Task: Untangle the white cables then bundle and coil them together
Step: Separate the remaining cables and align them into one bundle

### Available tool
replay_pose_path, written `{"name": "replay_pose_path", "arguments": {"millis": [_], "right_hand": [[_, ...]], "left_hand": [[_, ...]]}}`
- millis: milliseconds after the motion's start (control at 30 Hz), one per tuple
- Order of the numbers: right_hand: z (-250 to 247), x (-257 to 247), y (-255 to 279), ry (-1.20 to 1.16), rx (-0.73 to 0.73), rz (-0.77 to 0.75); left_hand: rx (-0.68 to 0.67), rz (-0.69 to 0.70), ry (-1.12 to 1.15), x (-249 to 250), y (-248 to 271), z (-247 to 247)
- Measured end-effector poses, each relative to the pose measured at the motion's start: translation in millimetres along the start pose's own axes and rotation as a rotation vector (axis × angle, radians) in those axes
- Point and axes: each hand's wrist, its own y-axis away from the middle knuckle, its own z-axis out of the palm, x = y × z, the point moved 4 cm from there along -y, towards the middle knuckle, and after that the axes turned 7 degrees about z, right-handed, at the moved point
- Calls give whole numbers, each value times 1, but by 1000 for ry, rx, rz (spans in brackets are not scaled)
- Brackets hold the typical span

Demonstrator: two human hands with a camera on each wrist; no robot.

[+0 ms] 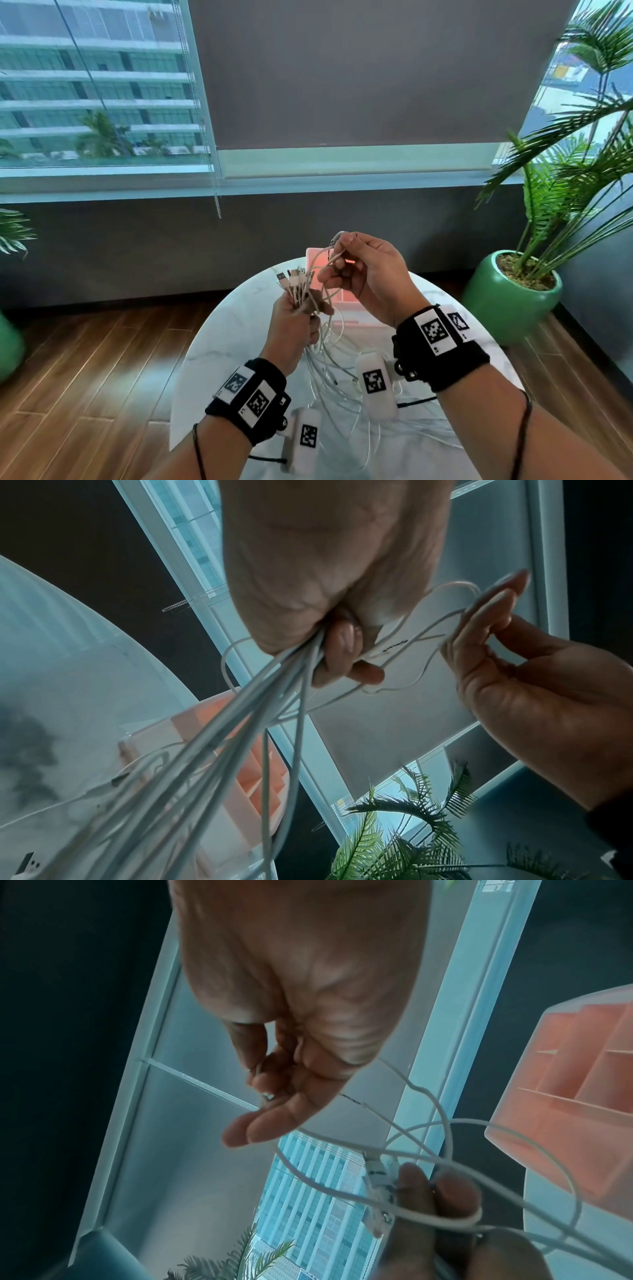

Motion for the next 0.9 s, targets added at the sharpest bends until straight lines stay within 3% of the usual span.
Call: {"name": "replay_pose_path", "arguments": {"millis": [200,400,567,667,733,900], "right_hand": [[-6,-1,-3,-131,54,28],[3,6,-10,-153,22,14],[-25,32,-9,236,97,33],[-37,78,-1,588,14,139],[-39,109,0,697,-53,205],[-51,136,-7,932,-6,72]], "left_hand": [[71,-17,58,1,1,-9],[-46,-121,-75,-1,4,6],[35,-134,79,4,-3,-4],[99,-153,260,11,-9,-7],[94,-146,300,18,-11,-5],[94,-99,280,37,-14,-7]]}}
